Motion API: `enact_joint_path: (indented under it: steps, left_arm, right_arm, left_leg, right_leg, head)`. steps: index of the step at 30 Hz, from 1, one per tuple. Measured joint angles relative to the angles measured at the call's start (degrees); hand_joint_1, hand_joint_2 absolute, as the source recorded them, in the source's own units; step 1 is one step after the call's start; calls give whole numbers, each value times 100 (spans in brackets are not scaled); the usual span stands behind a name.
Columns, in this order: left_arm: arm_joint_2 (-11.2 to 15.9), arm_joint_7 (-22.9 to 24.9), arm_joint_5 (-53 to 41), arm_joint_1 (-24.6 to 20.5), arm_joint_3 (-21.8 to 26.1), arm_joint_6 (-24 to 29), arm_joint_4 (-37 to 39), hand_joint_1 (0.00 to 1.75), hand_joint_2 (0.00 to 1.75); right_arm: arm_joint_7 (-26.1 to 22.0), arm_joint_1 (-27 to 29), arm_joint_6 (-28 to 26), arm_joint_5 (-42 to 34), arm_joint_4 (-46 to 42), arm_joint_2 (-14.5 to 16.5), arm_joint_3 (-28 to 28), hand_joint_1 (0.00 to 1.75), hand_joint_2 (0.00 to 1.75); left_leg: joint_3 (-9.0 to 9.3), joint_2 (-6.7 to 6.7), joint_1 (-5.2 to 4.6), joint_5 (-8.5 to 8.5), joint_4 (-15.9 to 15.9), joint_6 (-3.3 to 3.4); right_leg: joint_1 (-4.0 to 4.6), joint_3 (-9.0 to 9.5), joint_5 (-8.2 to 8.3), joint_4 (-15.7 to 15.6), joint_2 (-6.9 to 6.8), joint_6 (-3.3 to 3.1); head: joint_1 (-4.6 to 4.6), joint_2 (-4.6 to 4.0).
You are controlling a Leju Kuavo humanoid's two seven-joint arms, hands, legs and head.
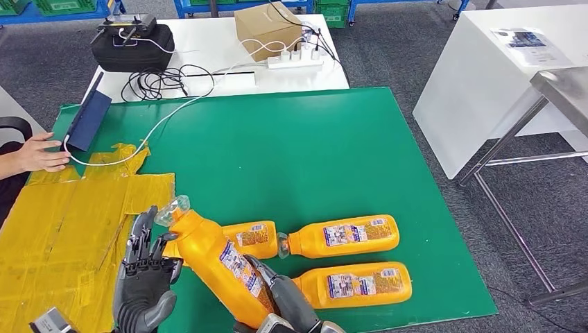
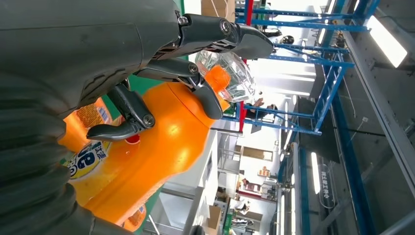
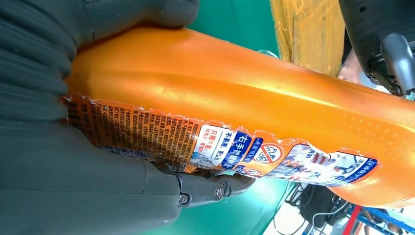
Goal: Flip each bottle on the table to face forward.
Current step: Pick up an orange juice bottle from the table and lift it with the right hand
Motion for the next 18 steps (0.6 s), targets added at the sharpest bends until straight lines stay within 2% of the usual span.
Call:
enact_joint_path:
  steps: [6,9,14,18]
  left_arm:
    - [0,5,0,-1,8,25,2,0,175]
    - [-11,19,0,7,21,57,1,0,175]
    - [-101,87,21,240,67,91,-35,0,175]
    - [-221,95,52,380,176,47,-128,0,175]
  right_arm:
    - [-12,1,-23,-2,-20,0,-1,175,175]
    - [-145,47,-272,-109,-97,1,-39,175,175]
    - [-974,406,-962,-901,-862,101,-394,175,175]
    - [-1382,769,-871,-1106,-1607,260,-892,175,175]
  left_leg:
    - [0,0,0,0,0,0]
    - [-1,-1,0,0,0,0]
    - [-9,-1,-1,0,0,0]
    - [-15,-2,-2,-1,0,0]
  right_leg:
    - [0,-1,0,0,0,0]
    - [0,-1,0,0,-1,0]
    - [-1,-12,0,0,-1,0]
    - [-2,-16,-1,0,-2,1]
  head:
    - [0,0]
    - [1,0]
    - [1,0]
    - [2,0]
